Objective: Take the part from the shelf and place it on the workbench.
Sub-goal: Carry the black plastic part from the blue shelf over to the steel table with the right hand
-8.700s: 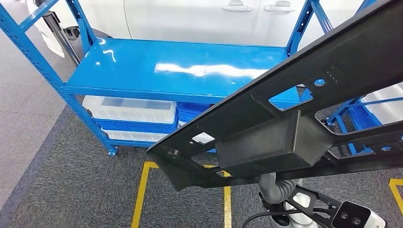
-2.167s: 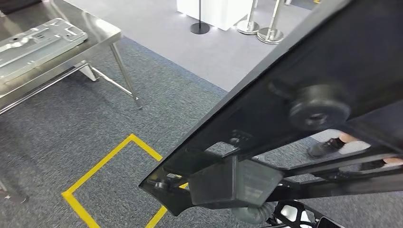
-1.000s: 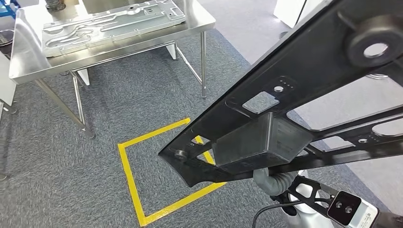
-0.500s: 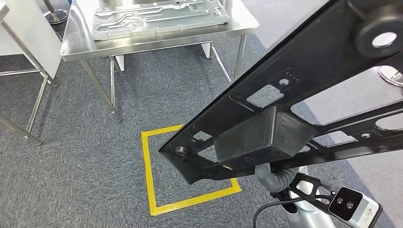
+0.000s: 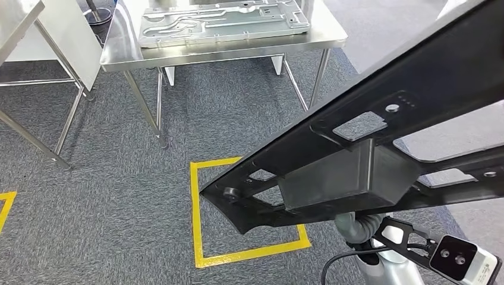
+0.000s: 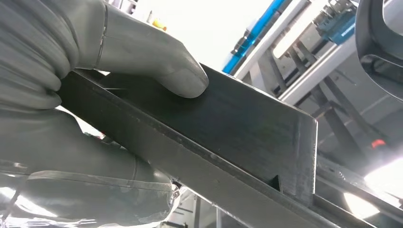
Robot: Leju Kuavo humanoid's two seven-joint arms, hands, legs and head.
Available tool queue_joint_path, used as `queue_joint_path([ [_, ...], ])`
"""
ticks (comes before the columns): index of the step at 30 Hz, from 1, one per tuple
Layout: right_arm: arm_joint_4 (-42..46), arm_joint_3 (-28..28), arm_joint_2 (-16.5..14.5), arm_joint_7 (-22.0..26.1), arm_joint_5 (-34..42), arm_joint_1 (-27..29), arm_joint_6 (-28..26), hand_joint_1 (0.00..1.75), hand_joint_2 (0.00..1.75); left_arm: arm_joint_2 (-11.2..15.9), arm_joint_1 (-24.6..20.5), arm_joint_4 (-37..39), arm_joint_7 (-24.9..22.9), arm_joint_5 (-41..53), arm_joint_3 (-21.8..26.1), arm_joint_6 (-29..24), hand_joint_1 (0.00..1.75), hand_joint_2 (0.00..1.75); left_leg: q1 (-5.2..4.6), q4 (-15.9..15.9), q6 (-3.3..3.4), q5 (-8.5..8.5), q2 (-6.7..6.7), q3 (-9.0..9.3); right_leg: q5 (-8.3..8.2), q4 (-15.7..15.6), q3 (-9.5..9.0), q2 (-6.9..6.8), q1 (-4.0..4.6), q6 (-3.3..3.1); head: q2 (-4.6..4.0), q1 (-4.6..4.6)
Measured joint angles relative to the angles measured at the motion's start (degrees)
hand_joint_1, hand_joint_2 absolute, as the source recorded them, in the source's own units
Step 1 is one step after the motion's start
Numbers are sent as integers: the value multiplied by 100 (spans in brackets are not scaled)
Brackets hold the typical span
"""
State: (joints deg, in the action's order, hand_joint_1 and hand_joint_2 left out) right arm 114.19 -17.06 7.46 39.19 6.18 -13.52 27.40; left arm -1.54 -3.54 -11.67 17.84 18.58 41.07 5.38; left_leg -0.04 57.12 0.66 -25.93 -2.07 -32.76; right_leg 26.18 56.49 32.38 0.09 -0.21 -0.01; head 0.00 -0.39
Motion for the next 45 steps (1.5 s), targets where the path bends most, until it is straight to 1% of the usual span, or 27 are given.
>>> queue_joint_path([
  [2,8,21,-49,-1,-1,-7,18,175,175,9,-3,-2,47,4,30,23,0,175,5,231,-60,-134,60,-82,-4,-59,-68,-20,-34,-59,0,-1],
  [5,10,23,-101,-1,-4,-1,-12,175,175,12,-1,-3,86,21,42,51,0,175,42,1350,-138,-616,136,-655,47,-78,-149,-54,-42,-98,0,-1],
  [6,10,23,-107,-1,-5,11,-33,175,175,13,5,-3,93,33,43,55,0,175,53,1643,-155,-682,147,-833,73,-77,-175,-59,-42,-94,0,-1],
  [7,10,23,-109,-1,-7,24,-53,175,175,14,13,-3,97,47,44,58,0,175,63,1725,-164,-629,157,-908,102,-75,-209,-62,-44,-85,0,-1],
  [8,10,23,-110,-1,-8,37,-74,175,175,17,20,-3,101,61,44,62,0,175,71,1552,-166,-452,169,-855,138,-75,-259,-64,-46,-72,0,-1],
  [10,23,23,-111,-1,-8,48,-102,175,175,27,24,-3,112,87,44,67,0,175,73,756,-143,11,205,-496,224,-75,-379,-76,-49,-30,0,-1],
  [11,35,23,-112,-1,-9,47,-117,175,175,33,22,-3,119,101,44,70,0,175,58,389,-119,139,224,-319,268,-73,-423,-82,-42,-1,0,-1],
  [13,65,22,-112,-1,-16,47,-161,175,175,40,14,-3,130,124,44,82,0,175,29,72,-44,155,239,-163,317,-79,-467,-94,-26,68,0,-1],
  [17,132,23,-114,1,-23,52,-235,175,175,41,19,-3,146,161,44,110,0,175,34,-5,112,77,187,-40,391,134,-445,-85,-43,186,0,1],
  [19,161,25,-114,1,-15,59,-256,175,175,43,10,-3,153,175,44,113,0,175,43,-29,165,36,178,40,628,751,-99,-58,-57,224,0,1],
  [21,168,25,-114,1,-2,90,-263,175,175,46,7,-3,154,180,44,113,0,175,36,-29,183,-13,175,85,890,1490,425,-43,-61,246,0,1],
  [22,167,25,-114,1,4,109,-262,175,175,46,11,-3,155,180,44,113,0,175,31,-28,182,-41,174,116,896,1673,612,-40,-62,244,0,1],
  [23,167,26,-114,1,10,120,-259,175,175,46,16,-3,155,181,44,113,0,175,28,-27,174,-73,174,158,769,1629,685,-40,-60,232,0,1],
  [24,167,26,-114,1,18,125,-250,175,175,46,18,-3,155,182,44,113,0,175,26,-27,163,-110,174,213,526,1373,649,-41,-58,213,0,1],
  [25,167,27,-114,1,25,125,-240,175,175,45,18,-3,156,184,44,113,0,175,25,-28,146,-150,174,270,218,954,517,-44,-55,186,0,1],
  [26,167,28,-114,1,31,124,-227,175,175,44,15,-2,160,186,44,113,0,175,22,-29,122,-188,175,321,19,566,388,-48,-41,163,0,1],
  [27,167,28,-114,0,34,121,-213,175,175,44,10,-2,164,189,44,113,0,175,19,-30,91,-220,177,346,-69,286,294,-52,-24,132,0,1],
  [31,172,33,-113,-1,21,112,-190,175,175,51,7,-2,184,199,45,113,0,175,13,46,-76,-278,196,383,-136,80,208,-46,-5,-14,0,1],
  [33,178,33,-114,-1,18,90,-190,175,175,53,-1,-3,192,203,45,111,0,175,24,335,-129,-438,196,291,-136,48,123,-48,-25,-69,0,0],
  [36,181,32,-114,-1,23,60,-190,175,175,53,2,-3,197,211,45,107,0,175,39,1401,-182,-934,196,-309,-92,35,75,-49,-21,-119,0,-1],
  [37,180,32,-114,-1,27,61,-190,175,175,54,11,-3,198,210,46,105,0,175,41,1638,-185,-999,196,-482,-74,38,65,-43,-17,-125,0,-1],
  [38,179,32,-114,-1,32,61,-190,175,175,54,19,-3,198,210,46,105,0,175,42,1665,-179,-940,196,-558,-56,42,49,-34,-13,-125,0,-1],
  [39,178,32,-114,-1,37,61,-191,175,175,54,24,-3,199,211,46,104,0,175,42,1461,-166,-759,197,-522,-36,45,23,-27,-10,-120,0,-1],
  [41,178,32,-114,-1,49,60,-191,175,175,57,24,-3,202,213,46,104,0,175,34,648,-114,-252,202,-234,14,47,-47,-20,-2,-97,0,0],
  [42,178,32,-114,-1,56,59,-191,175,175,59,20,-3,204,216,46,105,0,175,18,310,-85,-137,205,-114,34,46,-66,-19,2,-74,0,0],
  [43,177,32,-114,-1,64,58,-190,175,175,61,18,-3,209,220,46,105,0,175,0,100,-50,-92,206,-45,50,35,-73,-18,5,-44,0,0],
  [45,177,32,-114,-1,81,58,-190,175,175,62,28,-3,218,229,46,107,0,175,-18,-5,21,-114,203,-23,33,60,-78,-15,14,32,0,-1],
])
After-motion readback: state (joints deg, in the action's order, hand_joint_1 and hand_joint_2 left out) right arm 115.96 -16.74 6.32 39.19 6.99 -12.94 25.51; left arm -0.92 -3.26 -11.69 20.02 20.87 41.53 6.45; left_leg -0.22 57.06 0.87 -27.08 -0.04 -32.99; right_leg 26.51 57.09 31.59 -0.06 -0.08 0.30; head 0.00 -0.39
